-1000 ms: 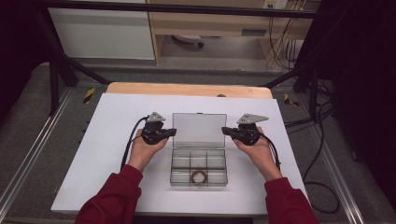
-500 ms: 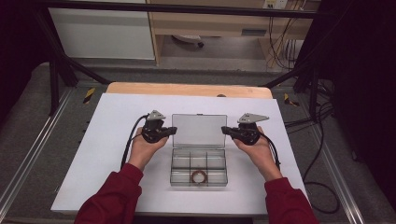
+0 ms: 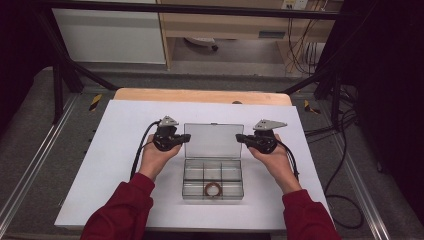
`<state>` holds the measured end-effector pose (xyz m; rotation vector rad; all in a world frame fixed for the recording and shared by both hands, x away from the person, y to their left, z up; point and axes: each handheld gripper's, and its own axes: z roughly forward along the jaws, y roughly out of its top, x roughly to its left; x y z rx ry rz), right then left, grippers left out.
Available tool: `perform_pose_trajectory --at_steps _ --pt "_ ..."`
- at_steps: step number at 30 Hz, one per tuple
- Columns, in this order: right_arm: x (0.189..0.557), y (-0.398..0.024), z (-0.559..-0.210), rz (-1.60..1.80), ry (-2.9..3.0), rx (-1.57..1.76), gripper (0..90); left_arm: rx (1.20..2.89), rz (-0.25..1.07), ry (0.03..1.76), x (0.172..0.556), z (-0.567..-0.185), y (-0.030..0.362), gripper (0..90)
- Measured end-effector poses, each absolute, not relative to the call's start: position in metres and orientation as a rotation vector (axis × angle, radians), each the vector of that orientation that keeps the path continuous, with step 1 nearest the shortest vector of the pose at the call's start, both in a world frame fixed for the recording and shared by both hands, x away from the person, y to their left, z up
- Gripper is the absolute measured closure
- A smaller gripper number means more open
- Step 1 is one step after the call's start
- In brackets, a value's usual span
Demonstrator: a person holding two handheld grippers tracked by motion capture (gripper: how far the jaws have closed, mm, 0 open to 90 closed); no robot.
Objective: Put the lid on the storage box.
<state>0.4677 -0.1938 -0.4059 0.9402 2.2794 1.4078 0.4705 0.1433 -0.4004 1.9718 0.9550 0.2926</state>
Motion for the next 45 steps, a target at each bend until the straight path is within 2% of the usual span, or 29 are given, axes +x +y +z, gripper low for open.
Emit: perform_pose_trajectory --at_steps 21,45 --pt "0.46 -0.193 -0.403 1.412 2.297 0.924 90.0 1.963 0.281 0.937 0.463 -0.396 0.143 89.7" --pt "0.434 -0.193 -0.397 1.377 2.343 0.876 90.0 1.962 0.28 0.896 0.432 -0.398 0.148 89.7"
